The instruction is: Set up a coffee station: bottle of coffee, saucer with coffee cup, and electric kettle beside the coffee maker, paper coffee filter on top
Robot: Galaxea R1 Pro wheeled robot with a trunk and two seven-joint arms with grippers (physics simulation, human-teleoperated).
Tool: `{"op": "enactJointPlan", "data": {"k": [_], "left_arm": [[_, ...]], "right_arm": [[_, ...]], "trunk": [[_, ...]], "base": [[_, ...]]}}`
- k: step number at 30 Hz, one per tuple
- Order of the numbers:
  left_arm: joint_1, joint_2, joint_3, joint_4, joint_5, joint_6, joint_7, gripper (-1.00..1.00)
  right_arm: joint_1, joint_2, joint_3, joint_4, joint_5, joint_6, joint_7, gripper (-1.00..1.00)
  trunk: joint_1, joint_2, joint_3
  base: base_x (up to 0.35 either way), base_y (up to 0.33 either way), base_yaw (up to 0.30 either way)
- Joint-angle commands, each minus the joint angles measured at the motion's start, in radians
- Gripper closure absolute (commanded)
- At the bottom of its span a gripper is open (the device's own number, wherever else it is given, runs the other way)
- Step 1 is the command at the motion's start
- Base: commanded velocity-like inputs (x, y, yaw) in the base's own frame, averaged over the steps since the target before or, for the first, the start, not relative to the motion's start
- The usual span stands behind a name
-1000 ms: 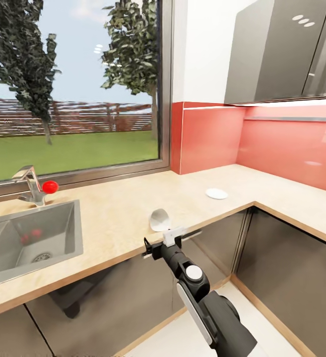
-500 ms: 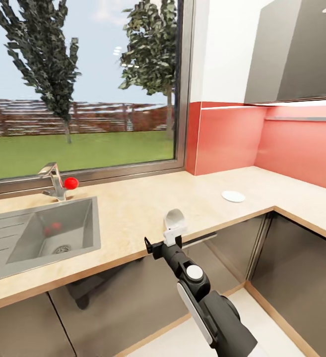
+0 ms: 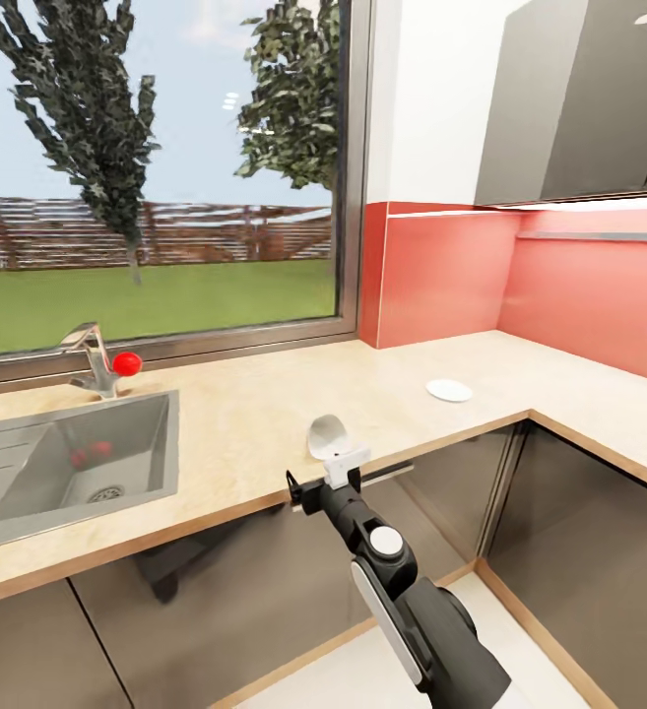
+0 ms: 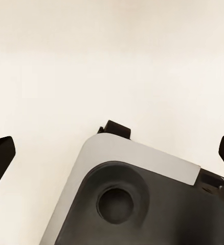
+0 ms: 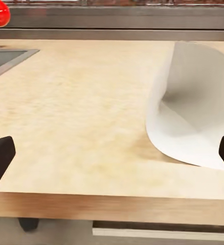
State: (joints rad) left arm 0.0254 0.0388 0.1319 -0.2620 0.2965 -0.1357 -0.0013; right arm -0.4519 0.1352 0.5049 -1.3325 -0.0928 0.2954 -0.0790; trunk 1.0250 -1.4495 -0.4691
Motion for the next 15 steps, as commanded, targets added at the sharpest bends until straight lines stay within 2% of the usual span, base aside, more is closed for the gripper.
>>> {"op": "enactJointPlan", "data": {"k": [1, 7, 12, 15], "left_arm": [[0.001, 0.000, -0.002, -0.002, 0.009, -0.001, 0.000, -1.00], [0.001, 0.001, 0.000, -0.002, 0.009, -0.001, 0.000, -1.00], [0.001, 0.001, -0.001, -0.002, 0.009, -0.001, 0.000, -1.00], [0.001, 0.000, -0.002, -0.002, 0.009, -0.001, 0.001, -1.00]], "right_arm": [[-0.001, 0.000, 0.003, -0.002, -0.010, 0.005, -0.008, -1.00], [-0.001, 0.000, 0.003, -0.011, -0.009, 0.003, -0.008, -1.00], [-0.001, 0.000, 0.003, -0.011, -0.009, 0.002, -0.008, -1.00], [-0.001, 0.000, 0.003, -0.011, -0.008, 0.002, -0.009, -1.00]], "trunk": [[0.000, -0.001, -0.001], [0.000, -0.001, -0.001], [0.000, -0.001, -0.001], [0.000, -0.001, -0.001]], "base": [[0.000, -0.016, 0.000], [0.000, -0.005, 0.017], [0.000, 0.000, 0.243], [-0.049, -0.122, 0.219]]}}
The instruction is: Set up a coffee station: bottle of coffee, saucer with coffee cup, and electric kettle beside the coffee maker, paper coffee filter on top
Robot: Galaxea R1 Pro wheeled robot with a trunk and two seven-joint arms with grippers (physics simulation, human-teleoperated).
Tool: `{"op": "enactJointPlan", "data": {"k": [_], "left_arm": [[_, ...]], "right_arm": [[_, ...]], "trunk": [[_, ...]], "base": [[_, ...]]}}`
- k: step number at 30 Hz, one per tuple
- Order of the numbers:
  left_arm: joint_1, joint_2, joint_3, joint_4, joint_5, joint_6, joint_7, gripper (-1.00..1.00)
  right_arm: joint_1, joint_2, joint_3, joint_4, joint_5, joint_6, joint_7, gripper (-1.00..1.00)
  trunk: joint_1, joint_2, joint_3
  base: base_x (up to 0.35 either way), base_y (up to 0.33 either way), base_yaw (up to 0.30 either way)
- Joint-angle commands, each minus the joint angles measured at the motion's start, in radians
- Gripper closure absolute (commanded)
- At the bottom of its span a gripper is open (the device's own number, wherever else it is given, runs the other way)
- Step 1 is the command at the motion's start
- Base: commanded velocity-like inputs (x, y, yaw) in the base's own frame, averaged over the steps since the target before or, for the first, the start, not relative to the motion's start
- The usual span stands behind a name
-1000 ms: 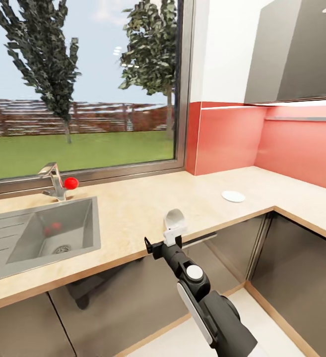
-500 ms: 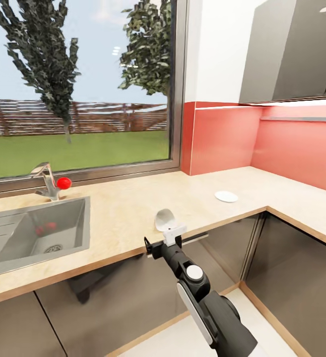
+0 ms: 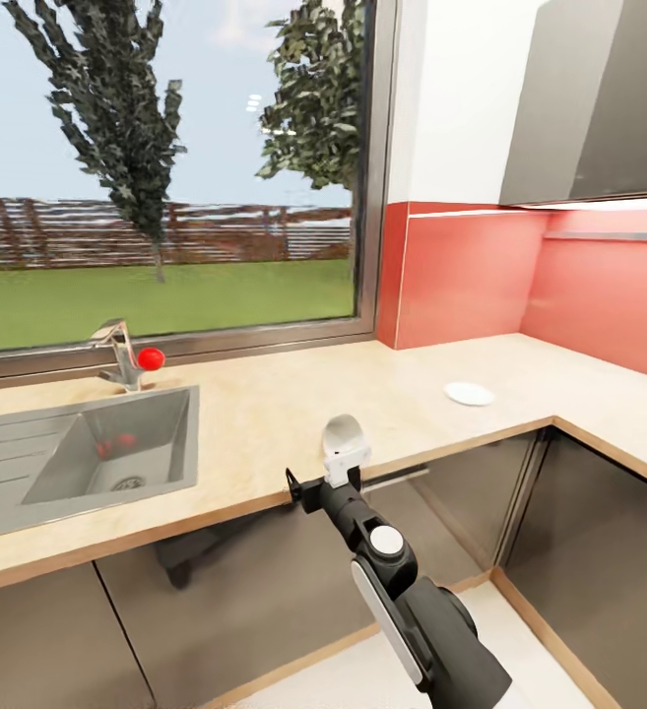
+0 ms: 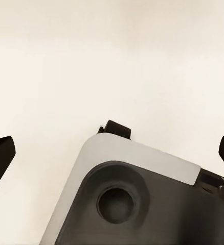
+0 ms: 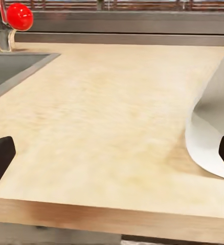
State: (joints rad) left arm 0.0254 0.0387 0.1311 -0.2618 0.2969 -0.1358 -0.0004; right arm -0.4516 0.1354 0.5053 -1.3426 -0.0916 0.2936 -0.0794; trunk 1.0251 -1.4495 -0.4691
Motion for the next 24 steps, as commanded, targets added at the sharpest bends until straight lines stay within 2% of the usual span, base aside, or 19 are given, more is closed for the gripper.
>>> {"op": "enactJointPlan", "data": {"k": [1, 11, 18, 20, 21, 24], "left_arm": [[0.001, 0.000, -0.001, -0.002, 0.008, -0.001, 0.000, -1.00], [0.001, 0.000, -0.004, -0.002, 0.008, -0.001, 0.000, -1.00], [0.001, 0.001, 0.000, -0.002, 0.009, -0.001, -0.001, -1.00], [0.001, 0.001, 0.001, -0.002, 0.009, -0.001, -0.001, -1.00], [0.001, 0.002, 0.002, -0.002, 0.010, -0.001, -0.001, -1.00], [0.001, 0.002, 0.001, -0.002, 0.010, -0.001, -0.002, -1.00]], "right_arm": [[-0.001, 0.000, 0.002, -0.001, -0.010, 0.004, -0.008, -1.00], [-0.001, 0.000, 0.005, -0.001, -0.011, 0.003, -0.033, -1.00], [-0.001, 0.001, 0.006, -0.001, -0.011, 0.000, -0.038, -1.00], [-0.001, 0.002, 0.006, -0.001, -0.012, 0.000, -0.088, -1.00], [-0.001, 0.002, 0.007, 0.000, -0.013, 0.000, -0.153, -1.00], [-0.001, 0.004, 0.008, 0.002, -0.017, -0.001, -0.183, -1.00]], "trunk": [[0.000, -0.001, -0.001], [0.000, -0.001, -0.001], [0.000, -0.001, -0.001], [0.000, -0.001, -0.001], [0.000, -0.001, -0.001], [0.000, -0.001, -0.001]], "base": [[-0.081, -0.202, 0.129], [-0.100, -0.247, 0.035], [-0.013, -0.032, -0.049], [0.029, 0.027, -0.005], [0.112, 0.103, -0.002], [0.061, 0.056, -0.001]]}}
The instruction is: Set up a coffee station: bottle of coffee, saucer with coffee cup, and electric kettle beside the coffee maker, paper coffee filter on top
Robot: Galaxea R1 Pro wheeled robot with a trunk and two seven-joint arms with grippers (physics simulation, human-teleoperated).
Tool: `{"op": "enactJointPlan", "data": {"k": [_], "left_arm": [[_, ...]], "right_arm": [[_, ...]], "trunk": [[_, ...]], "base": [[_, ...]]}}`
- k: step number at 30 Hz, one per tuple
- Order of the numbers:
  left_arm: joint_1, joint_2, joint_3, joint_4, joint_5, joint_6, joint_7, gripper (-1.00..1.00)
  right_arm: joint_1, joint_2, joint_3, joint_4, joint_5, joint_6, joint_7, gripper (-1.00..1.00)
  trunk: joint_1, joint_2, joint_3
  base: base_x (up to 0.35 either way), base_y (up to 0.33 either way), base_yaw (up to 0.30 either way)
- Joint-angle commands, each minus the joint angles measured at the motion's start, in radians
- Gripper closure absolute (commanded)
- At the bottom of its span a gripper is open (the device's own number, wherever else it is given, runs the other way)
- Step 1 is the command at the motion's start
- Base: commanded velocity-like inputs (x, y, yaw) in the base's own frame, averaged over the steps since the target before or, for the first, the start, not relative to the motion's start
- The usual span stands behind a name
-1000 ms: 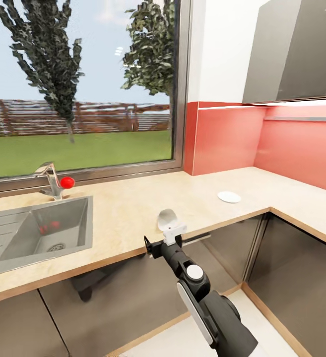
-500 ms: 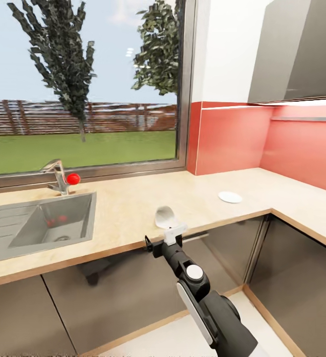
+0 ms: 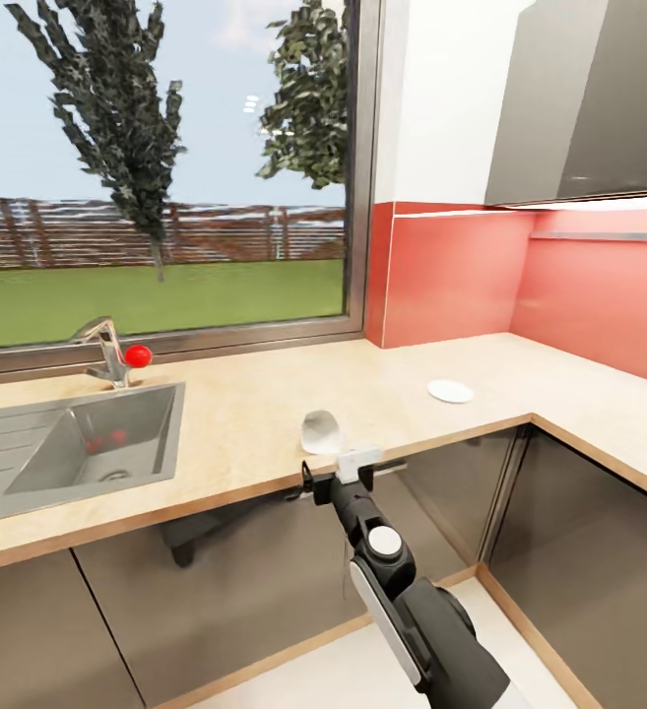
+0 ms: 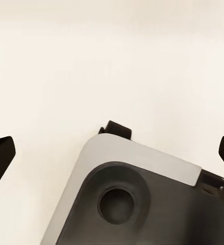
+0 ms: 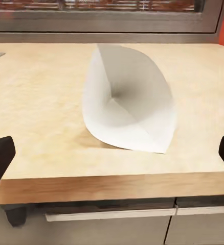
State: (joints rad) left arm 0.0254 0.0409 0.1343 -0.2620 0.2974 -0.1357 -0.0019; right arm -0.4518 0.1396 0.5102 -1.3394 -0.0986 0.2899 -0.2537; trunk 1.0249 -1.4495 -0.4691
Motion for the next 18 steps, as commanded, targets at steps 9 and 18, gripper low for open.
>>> {"op": "enactJointPlan", "data": {"k": [9, 18], "left_arm": [[0.001, 0.000, -0.001, -0.002, 0.009, -0.001, 0.000, -1.00], [0.001, 0.000, -0.001, -0.002, 0.009, -0.001, 0.000, -1.00]], "right_arm": [[-0.001, 0.011, 0.004, 0.005, -0.013, 0.004, -0.023, -1.00], [-0.001, 0.013, 0.004, 0.006, -0.013, 0.003, -0.024, -1.00]], "trunk": [[0.000, -0.001, -0.001], [0.000, -0.001, -0.001]], "base": [[0.101, 0.076, 0.000], [0.075, 0.059, 0.000]]}}
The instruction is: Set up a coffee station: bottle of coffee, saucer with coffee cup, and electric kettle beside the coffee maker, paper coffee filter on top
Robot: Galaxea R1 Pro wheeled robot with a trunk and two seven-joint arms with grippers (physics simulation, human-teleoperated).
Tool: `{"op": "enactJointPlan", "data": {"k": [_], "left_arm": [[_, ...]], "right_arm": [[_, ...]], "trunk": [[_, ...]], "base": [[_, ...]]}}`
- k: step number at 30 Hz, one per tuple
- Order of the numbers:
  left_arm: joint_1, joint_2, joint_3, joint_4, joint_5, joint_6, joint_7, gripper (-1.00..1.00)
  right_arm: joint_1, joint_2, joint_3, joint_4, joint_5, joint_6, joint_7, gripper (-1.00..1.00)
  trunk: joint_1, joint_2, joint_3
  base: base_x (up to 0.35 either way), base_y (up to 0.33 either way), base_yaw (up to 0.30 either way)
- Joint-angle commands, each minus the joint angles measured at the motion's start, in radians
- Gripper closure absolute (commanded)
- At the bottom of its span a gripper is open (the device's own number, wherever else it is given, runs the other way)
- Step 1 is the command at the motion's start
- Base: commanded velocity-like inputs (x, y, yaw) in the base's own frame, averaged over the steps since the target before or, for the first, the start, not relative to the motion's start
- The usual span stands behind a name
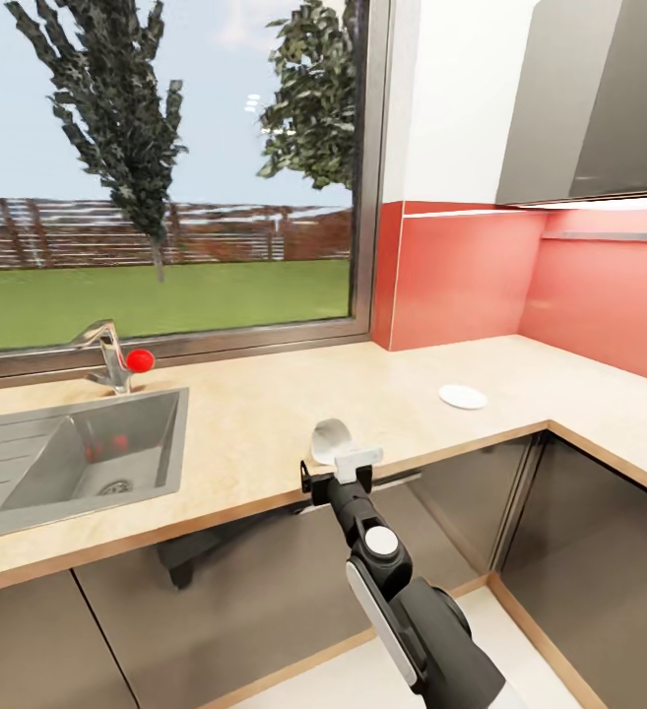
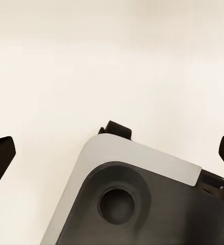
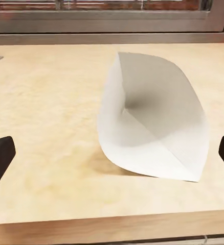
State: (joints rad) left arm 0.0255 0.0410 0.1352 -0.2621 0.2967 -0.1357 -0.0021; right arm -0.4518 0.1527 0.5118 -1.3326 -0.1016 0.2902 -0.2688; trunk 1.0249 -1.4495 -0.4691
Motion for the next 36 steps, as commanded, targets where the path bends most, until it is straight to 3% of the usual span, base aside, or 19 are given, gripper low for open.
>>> {"op": "enactJointPlan", "data": {"k": [1, 36], "left_arm": [[0.005, -0.006, -0.002, 0.004, 0.012, -0.002, 0.001, -1.00], [0.005, -0.021, -0.002, 0.023, 0.012, -0.002, 0.001, -1.00]], "right_arm": [[-0.003, -0.005, 0.003, 0.005, -0.016, 0.002, -0.004, -1.00], [-0.005, -0.005, 0.007, 0.007, -0.015, 0.006, -0.002, -1.00]], "trunk": [[0.000, -0.001, -0.001], [0.000, -0.001, -0.001]], "base": [[0.000, 0.000, 0.000], [0.021, 0.017, 0.000]]}}
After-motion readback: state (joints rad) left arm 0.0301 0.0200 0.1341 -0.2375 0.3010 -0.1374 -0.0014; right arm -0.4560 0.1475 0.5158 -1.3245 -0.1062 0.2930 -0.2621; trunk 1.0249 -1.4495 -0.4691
